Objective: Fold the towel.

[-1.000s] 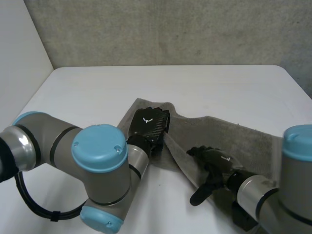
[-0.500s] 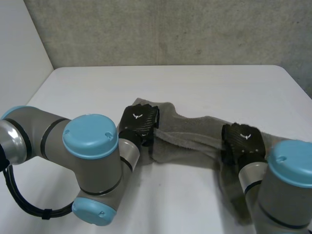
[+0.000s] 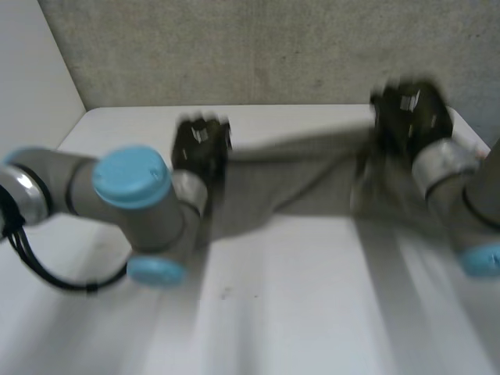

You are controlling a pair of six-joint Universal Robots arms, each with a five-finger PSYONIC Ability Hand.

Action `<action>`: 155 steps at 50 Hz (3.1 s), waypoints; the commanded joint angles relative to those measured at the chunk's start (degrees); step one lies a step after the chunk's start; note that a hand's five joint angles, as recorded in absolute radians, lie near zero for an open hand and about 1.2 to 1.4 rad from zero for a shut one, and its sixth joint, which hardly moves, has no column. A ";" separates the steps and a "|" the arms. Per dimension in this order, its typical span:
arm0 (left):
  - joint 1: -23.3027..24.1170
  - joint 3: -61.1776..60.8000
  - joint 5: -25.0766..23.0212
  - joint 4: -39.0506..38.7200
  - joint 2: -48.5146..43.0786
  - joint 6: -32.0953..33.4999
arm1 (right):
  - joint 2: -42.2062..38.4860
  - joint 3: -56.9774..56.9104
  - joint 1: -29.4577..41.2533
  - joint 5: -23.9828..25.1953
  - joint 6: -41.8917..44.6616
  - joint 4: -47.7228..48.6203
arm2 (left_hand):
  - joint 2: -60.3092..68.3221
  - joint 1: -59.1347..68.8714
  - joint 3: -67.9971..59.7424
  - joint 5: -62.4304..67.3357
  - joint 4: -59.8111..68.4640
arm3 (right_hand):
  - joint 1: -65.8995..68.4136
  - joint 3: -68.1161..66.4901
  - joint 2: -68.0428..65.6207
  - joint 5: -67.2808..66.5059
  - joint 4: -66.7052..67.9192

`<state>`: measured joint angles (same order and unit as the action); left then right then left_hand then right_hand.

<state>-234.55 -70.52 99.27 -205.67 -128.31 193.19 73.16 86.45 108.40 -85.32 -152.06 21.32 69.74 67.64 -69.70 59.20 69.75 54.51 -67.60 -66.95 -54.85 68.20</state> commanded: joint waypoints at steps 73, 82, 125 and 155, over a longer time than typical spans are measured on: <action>-5.74 -27.13 -5.23 -8.34 13.87 7.55 | 16.84 25.00 -0.21 10.09 -20.99 -22.37 | 10.26 12.36 -10.30 10.80 10.25 | -17.18 30.27 29.62 27.51 -30.86; -5.74 -27.39 -5.23 -8.34 13.79 7.46 | 8.07 25.79 4.36 5.54 -21.35 -17.55 | 10.26 12.36 -10.30 10.80 10.25 | -22.89 35.98 35.33 33.22 -36.57; -5.83 -28.01 -5.67 -7.46 9.30 7.81 | 3.04 21.84 -0.82 -4.59 2.99 -2.23 | 1.70 3.80 -1.75 2.25 1.69 | 25.49 -12.40 -13.05 -15.15 11.80; -9.08 -27.92 -5.76 -5.36 6.23 7.64 | 5.16 16.91 -10.49 -1.34 4.50 -6.90 | -28.75 -26.64 28.70 -28.20 -28.75 | 25.49 -12.40 -13.05 -15.15 11.80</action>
<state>-243.63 -98.10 93.47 -211.16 -122.19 200.91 78.39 103.34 98.67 -87.14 -147.87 14.29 36.56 36.79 -36.57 26.51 36.55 55.46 -67.72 -67.11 -55.97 68.09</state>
